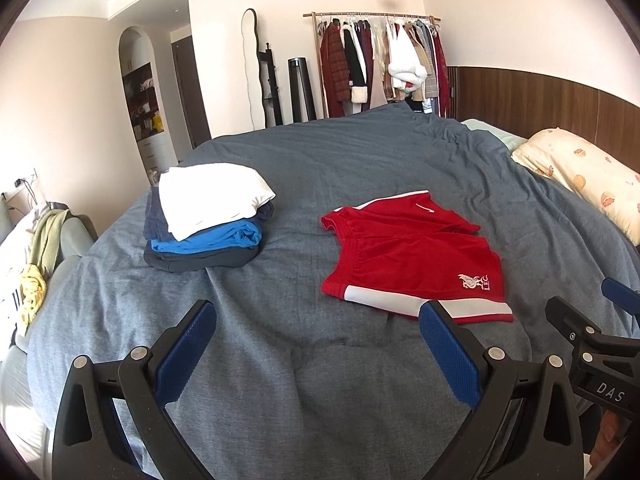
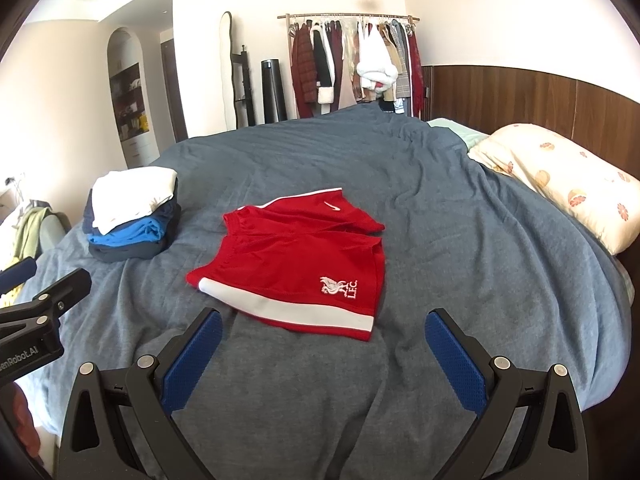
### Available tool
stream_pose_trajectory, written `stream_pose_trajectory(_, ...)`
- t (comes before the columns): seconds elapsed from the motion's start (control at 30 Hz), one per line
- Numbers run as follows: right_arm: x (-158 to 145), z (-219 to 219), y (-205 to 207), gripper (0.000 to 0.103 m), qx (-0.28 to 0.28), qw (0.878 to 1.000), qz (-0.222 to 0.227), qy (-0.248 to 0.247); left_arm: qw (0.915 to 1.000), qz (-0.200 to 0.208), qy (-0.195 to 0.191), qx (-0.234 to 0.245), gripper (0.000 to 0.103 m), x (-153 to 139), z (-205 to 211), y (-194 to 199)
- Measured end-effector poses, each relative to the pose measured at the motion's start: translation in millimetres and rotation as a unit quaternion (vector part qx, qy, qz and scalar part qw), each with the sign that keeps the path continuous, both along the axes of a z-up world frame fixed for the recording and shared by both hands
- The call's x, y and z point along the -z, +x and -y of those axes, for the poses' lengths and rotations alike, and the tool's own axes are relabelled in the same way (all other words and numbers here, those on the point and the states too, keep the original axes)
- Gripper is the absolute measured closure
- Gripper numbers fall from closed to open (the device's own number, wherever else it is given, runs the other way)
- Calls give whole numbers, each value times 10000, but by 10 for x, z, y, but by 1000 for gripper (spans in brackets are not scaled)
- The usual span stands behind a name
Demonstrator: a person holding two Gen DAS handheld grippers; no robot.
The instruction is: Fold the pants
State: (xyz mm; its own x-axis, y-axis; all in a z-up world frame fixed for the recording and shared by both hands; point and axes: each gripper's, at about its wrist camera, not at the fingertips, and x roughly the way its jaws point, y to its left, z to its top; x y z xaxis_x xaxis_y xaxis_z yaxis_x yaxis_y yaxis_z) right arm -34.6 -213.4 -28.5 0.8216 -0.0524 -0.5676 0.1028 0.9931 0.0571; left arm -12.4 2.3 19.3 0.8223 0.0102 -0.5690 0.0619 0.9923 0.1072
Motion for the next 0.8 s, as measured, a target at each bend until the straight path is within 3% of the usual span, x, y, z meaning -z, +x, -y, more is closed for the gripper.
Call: stream_pose_trajectory(0.8, 17, -20, -22, 0, 3, 10000, 22, -30, 10000, 2, -11, -9, 0, -5, 8, -13)
